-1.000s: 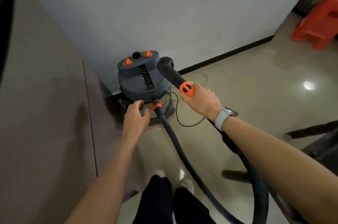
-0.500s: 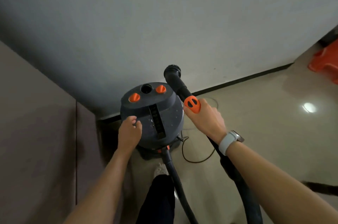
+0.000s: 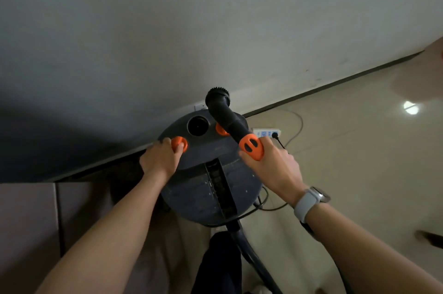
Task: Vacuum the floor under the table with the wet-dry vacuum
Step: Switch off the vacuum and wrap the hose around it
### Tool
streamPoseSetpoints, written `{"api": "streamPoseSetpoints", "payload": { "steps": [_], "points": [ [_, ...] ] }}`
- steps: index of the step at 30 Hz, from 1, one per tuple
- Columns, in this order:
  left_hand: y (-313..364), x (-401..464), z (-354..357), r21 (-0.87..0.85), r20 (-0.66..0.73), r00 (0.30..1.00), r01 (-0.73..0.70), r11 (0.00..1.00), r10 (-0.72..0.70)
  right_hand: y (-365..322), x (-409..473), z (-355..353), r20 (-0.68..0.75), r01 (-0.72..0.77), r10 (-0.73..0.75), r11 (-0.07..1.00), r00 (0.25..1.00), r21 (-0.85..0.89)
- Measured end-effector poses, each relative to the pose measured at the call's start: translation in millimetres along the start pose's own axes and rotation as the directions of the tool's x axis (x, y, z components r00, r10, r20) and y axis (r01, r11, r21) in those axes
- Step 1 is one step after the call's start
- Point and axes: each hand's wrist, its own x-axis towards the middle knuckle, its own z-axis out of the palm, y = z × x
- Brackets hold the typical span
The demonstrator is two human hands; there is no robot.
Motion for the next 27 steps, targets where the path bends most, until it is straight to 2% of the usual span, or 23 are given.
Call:
{"api": "streamPoseSetpoints", "payload": {
  "steps": [2,5,7,10,13,16,19,21,24,27],
  "points": [
    [7.4,8.5,-0.7,0.029,0.039,0.999,0.032,0.999,-0.033,2.5,7.3,2.9,0.007,-0.006,0.005,1.0,1.0,0.018],
    [19.5,14.8,-4.7,0.001,0.118,0.972,0.204,0.979,-0.202,7.1,15.1,5.8,-0.004,-0.029,0.029,0.999,1.0,0.042],
    [20.9,17.0,-6.9,-0.012,0.141,0.96,0.247,0.969,-0.243,9.3,18.1,8.3,0.002,-0.048,0.048,0.997,0.999,0.053],
    [17.3,21.8,-12.1,0.028,0.134,0.965,0.221,0.975,-0.223,13.2,21.1,11.5,0.004,-0.063,0.063,0.996,0.998,0.066],
    [22.9,24.1,-18.2,-0.009,0.059,0.98,0.19,0.982,-0.189,16.9,24.1,12.9,0.006,-0.079,0.079,0.992,0.997,0.102],
    [48.9,21.4,-22.5,-0.065,-0.017,0.999,0.028,0.998,-0.029,17.8,26.1,13.2,0.007,-0.089,0.089,0.989,0.996,0.116],
    [81.8,27.5,-20.6,-0.063,0.036,0.991,-0.124,0.99,0.126,22.0,29.4,13.0,-0.022,-0.105,0.108,0.988,0.994,0.113],
    [100.2,33.1,-18.1,0.012,0.073,0.981,-0.181,0.983,0.18,26.3,31.6,11.8,-0.027,-0.118,0.122,0.987,0.992,0.113],
    [118.5,39.1,-12.5,0.125,0.081,0.978,-0.204,0.971,0.194,32.4,33.2,8.8,-0.034,-0.14,0.145,0.983,0.989,0.119],
    [126.2,42.0,-11.2,0.083,0.13,0.987,-0.106,0.991,0.095,37.8,33.3,9.5,-0.038,-0.149,0.154,0.981,0.987,0.125]
  ]
}}
